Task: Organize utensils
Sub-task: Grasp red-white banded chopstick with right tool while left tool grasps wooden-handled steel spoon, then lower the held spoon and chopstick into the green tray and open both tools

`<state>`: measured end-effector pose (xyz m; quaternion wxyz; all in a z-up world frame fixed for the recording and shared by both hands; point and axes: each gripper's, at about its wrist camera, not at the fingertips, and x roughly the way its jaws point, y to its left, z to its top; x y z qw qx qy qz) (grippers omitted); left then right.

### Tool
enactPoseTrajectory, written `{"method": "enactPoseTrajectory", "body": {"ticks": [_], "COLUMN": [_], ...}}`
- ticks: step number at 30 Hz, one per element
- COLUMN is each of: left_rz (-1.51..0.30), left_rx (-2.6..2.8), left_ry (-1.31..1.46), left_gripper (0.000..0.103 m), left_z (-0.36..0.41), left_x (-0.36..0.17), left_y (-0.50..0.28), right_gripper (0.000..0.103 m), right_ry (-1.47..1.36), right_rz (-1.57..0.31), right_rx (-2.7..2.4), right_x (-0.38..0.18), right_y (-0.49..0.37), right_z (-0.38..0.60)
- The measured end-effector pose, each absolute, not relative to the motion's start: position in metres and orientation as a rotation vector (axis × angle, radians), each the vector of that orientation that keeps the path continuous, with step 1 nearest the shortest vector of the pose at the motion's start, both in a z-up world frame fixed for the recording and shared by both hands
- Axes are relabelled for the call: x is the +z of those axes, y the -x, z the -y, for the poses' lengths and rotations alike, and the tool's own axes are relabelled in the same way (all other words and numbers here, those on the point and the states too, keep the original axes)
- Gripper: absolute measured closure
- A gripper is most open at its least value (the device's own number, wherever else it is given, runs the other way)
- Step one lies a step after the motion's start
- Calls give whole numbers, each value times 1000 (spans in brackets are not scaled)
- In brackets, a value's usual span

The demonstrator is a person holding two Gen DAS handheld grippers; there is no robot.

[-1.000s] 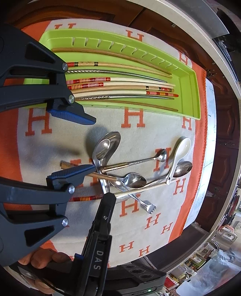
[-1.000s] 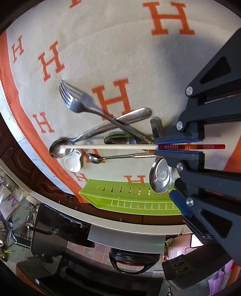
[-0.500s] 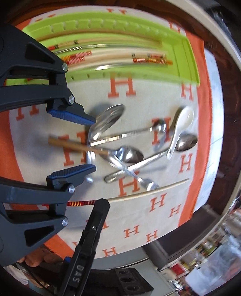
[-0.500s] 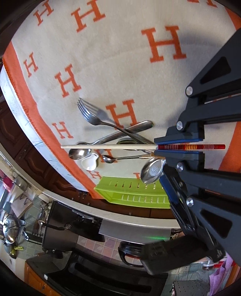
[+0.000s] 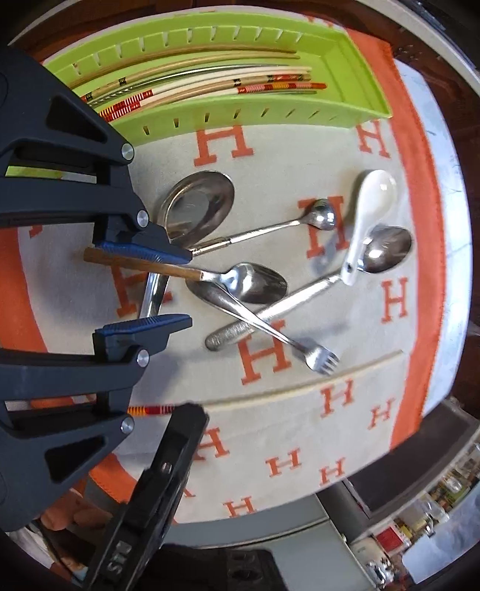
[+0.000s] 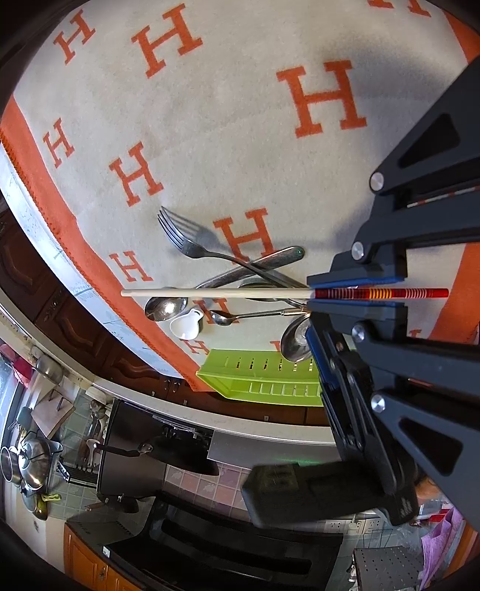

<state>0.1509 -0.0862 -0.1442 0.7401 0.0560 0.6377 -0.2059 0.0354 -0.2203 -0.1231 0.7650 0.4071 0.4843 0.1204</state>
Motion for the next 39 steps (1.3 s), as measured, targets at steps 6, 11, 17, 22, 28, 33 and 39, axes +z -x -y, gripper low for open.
{"method": "enactPoseTrajectory", "body": {"ticks": [6,11,17,22,28,33,39], "left_rz": [-1413,-1413,-1406,-1403,-1408,-1358,-1275], "left_rx": [-421,-415,-409,-411,-389,-422,-399], "left_ry": [-158,-187,-221,-191,-102,-13,58], "left_gripper": [82,98,98,99,99,99,99], "left_z": [92,101,112,112,92,68,26], "left_x": [-157,-163,-165,-166,-159,-129,-91], "left_y": [-157,-157,-155,-159,-150,-136,-127], "right_gripper": [98,98,98,98,98,98,98], "right_ry": [-893,-902,-908,-895,-850,-813,-734], "right_rz": [-1050,-1053,-1064,-1066,-1051,-1055,-1081], "right_rx": [258,258,266,272,288,317,375], "right_x": [-124,-125,-127,-124,-108,-95,-78], "right_y": [-32,-31,-32,-32,-33,-39,-52], "right_z": [226,228,227,224,214,195,152]}}
